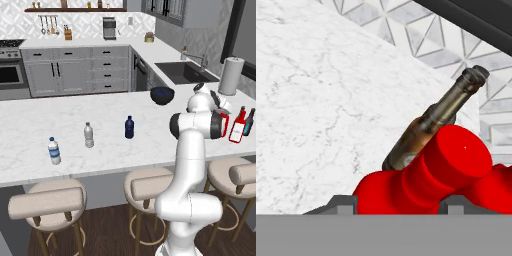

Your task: Move the plastic bottles in the middle to the plastics group, and the glass bottles in the middle to the glass group.

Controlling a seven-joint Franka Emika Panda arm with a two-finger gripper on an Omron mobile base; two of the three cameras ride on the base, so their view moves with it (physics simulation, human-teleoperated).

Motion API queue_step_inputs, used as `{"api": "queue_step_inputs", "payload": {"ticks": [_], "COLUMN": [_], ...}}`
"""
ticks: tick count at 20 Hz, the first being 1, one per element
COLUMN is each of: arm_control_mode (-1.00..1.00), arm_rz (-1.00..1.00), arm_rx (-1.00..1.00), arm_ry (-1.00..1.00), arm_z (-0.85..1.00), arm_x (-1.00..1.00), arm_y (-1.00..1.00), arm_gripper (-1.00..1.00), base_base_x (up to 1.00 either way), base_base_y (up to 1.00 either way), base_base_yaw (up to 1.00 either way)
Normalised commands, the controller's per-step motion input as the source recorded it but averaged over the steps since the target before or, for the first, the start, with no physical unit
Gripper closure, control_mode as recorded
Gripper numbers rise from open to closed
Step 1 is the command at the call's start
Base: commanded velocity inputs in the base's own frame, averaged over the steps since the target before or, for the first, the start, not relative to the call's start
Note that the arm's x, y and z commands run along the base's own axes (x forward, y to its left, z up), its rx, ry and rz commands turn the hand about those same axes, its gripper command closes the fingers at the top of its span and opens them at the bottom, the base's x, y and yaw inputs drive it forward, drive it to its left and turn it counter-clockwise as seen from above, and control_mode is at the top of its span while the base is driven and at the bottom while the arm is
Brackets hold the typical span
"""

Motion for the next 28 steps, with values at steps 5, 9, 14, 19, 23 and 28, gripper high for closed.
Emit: {"api": "queue_step_inputs", "payload": {"ticks": [5, 9, 14, 19, 23, 28], "arm_control_mode": [-1.00, -1.00, -1.00, -1.00, -1.00, -1.00], "arm_rz": [0.00, 0.00, 0.00, 0.00, 0.00, 0.13], "arm_rx": [0.00, 0.00, 0.00, 0.00, 0.00, 0.00], "arm_ry": [-0.01, -0.05, -0.06, -0.02, 0.00, 0.00], "arm_z": [-0.49, -0.31, -0.08, 0.00, 0.01, 0.08], "arm_x": [-0.36, -0.24, -0.06, -0.09, -0.22, -0.55], "arm_y": [0.00, 0.00, 0.05, 0.17, 0.29, 0.28], "arm_gripper": [-1.00, -1.00, -1.00, -1.00, -1.00, -1.00], "base_base_x": [0.00, 0.00, 0.00, 0.00, 0.00, 0.00], "base_base_y": [0.00, 0.00, 0.00, 0.00, 0.00, 0.00], "base_base_yaw": [0.00, 0.00, 0.00, 0.00, 0.00, 0.00]}}
